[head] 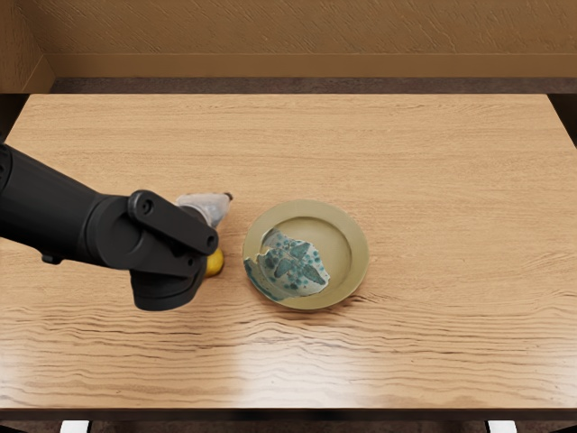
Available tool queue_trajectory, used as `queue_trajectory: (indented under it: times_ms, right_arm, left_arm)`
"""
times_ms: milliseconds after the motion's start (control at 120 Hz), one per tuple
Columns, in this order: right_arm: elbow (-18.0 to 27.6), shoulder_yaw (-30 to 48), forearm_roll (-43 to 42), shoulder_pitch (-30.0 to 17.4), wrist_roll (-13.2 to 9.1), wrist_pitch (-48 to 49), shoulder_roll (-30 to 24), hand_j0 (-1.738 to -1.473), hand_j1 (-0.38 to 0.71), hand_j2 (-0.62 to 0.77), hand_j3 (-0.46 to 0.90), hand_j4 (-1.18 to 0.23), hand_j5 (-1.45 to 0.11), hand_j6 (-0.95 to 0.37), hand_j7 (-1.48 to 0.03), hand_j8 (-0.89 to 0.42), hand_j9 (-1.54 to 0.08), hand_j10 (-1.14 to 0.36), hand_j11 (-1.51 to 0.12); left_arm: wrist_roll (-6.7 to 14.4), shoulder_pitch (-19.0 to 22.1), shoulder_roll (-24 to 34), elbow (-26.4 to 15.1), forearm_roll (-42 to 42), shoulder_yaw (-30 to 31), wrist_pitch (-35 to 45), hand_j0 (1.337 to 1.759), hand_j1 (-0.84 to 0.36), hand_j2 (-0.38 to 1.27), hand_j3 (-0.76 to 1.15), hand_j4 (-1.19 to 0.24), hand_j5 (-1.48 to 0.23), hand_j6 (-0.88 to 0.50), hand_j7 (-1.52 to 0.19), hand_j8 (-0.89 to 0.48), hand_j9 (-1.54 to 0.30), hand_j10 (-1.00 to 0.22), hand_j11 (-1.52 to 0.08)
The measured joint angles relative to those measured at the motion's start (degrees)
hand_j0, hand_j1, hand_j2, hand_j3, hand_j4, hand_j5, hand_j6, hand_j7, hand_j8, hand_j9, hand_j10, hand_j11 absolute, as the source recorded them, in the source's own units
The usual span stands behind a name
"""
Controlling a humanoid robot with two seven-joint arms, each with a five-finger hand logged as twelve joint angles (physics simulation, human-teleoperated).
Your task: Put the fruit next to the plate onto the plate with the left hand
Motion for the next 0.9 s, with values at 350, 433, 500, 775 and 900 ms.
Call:
queue_trajectory:
  times_ms: [350, 433, 500, 775, 900]
  right_arm:
    - [0.0, 0.0, 0.0, 0.0, 0.0, 0.0, 0.0, -1.658, -0.32, 0.00, 0.00, -0.02, -0.03, -0.02, -0.03, -0.02, -0.03, -0.02, -0.03]
    - [0.0, 0.0, 0.0, 0.0, 0.0, 0.0, 0.0, -1.658, -0.32, 0.00, 0.00, -0.02, -0.03, -0.02, -0.03, -0.02, -0.03, -0.02, -0.03]
    - [0.0, 0.0, 0.0, 0.0, 0.0, 0.0, 0.0, -1.658, -0.32, 0.00, 0.00, -0.02, -0.03, -0.02, -0.03, -0.02, -0.03, -0.02, -0.03]
    - [0.0, 0.0, 0.0, 0.0, 0.0, 0.0, 0.0, -1.658, -0.32, 0.00, 0.00, -0.02, -0.03, -0.02, -0.03, -0.02, -0.03, -0.02, -0.03]
    - [0.0, 0.0, 0.0, 0.0, 0.0, 0.0, 0.0, -1.658, -0.32, 0.00, 0.00, -0.02, -0.03, -0.02, -0.03, -0.02, -0.03, -0.02, -0.03]
  left_arm:
    - [0.0, -0.1, 0.0, -1.7, 0.2, 1.6, 0.0, 1.658, 0.29, 0.01, 0.00, -0.05, -0.07, -0.05, -0.07, -0.05, -0.07, -0.05, -0.07]
    - [0.0, -0.2, 0.0, -1.9, 0.2, 1.9, 0.0, 1.658, 0.26, 0.01, 0.00, -0.07, -0.09, -0.07, -0.09, -0.07, -0.09, -0.07, -0.09]
    - [-0.1, -0.4, 0.0, -1.9, 1.0, 2.2, 0.0, 1.658, 0.24, 0.02, 0.00, -0.09, -0.12, -0.09, -0.12, -0.09, -0.12, -0.09, -0.12]
    - [-0.1, -0.8, 0.0, -2.0, 2.5, 2.7, 0.0, 1.658, 0.19, 0.03, 0.00, -0.13, -0.17, -0.13, -0.17, -0.13, -0.17, -0.13, -0.17]
    - [-0.1, -1.1, 0.0, -2.2, 2.7, 2.7, 0.0, 1.658, 0.18, 0.03, 0.00, -0.14, -0.18, -0.14, -0.18, -0.14, -0.18, -0.14, -0.18]
